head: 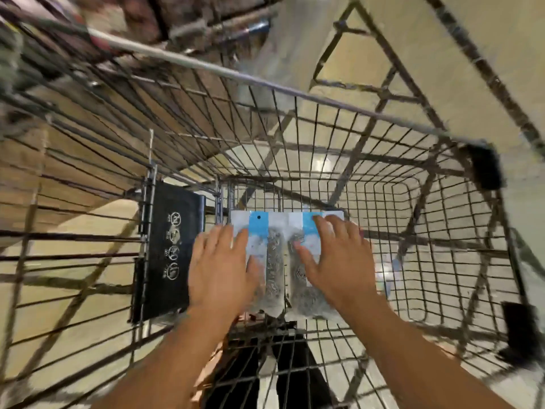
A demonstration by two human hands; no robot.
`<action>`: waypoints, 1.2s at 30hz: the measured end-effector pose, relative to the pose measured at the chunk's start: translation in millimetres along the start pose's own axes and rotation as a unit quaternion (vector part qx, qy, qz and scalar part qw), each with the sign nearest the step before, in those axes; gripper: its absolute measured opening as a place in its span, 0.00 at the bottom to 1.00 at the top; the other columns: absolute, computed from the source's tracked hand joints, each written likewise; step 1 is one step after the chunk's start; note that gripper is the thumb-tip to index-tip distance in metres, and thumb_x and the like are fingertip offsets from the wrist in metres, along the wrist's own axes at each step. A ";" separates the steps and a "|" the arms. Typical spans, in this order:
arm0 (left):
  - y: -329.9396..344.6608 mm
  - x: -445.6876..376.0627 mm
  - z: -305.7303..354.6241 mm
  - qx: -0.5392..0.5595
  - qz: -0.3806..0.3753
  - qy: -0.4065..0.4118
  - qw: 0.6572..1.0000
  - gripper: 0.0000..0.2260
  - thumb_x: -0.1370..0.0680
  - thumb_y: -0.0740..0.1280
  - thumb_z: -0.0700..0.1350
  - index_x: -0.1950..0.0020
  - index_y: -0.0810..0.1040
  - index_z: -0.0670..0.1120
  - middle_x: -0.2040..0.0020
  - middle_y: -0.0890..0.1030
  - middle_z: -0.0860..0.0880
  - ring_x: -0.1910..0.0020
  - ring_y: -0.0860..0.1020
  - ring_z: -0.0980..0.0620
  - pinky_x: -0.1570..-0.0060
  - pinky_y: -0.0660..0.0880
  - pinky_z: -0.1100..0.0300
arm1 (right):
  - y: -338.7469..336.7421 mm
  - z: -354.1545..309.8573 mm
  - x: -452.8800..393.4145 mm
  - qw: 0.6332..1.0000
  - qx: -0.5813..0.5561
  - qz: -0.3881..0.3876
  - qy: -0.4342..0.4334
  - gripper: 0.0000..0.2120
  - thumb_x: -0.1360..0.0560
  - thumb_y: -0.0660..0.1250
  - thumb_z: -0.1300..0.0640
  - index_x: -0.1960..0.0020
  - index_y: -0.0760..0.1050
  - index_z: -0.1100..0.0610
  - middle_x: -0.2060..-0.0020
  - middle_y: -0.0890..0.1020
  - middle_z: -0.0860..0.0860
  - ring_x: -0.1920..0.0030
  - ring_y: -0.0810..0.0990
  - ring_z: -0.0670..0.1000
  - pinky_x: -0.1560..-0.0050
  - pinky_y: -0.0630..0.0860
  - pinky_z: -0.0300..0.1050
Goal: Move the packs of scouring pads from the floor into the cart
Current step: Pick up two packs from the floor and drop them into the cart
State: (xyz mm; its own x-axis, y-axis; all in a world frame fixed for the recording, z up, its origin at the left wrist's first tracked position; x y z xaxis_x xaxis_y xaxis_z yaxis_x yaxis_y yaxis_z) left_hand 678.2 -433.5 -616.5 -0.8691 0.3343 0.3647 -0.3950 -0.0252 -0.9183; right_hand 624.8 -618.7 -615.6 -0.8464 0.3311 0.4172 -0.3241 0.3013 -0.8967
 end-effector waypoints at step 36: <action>-444.6 653.7 -391.2 -0.102 0.347 -0.440 0.822 0.23 0.23 0.63 0.61 0.30 0.76 0.53 0.38 0.80 0.49 0.37 0.77 0.45 0.41 0.71 0.50 | -287.7 -635.1 509.9 0.723 0.089 0.252 -0.637 0.27 0.19 0.58 0.38 0.24 0.65 0.49 0.31 0.75 0.54 0.32 0.73 0.60 0.40 0.75 0.55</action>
State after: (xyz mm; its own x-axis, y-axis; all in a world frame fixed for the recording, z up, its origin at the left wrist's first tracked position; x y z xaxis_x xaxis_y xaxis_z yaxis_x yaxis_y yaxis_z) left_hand 402.2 164.7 -30.0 -0.7786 -0.5066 -0.3703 0.2669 0.2668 -0.9261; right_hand 555.0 31.4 -51.1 -0.5419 -0.7680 -0.3414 0.2072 0.2715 -0.9399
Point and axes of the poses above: each hand's wrist, its own x-axis away from the middle knuckle, its own y-axis out of the palm, z = x × y, the point moved 10 cm from there along -x, towards the middle knuckle
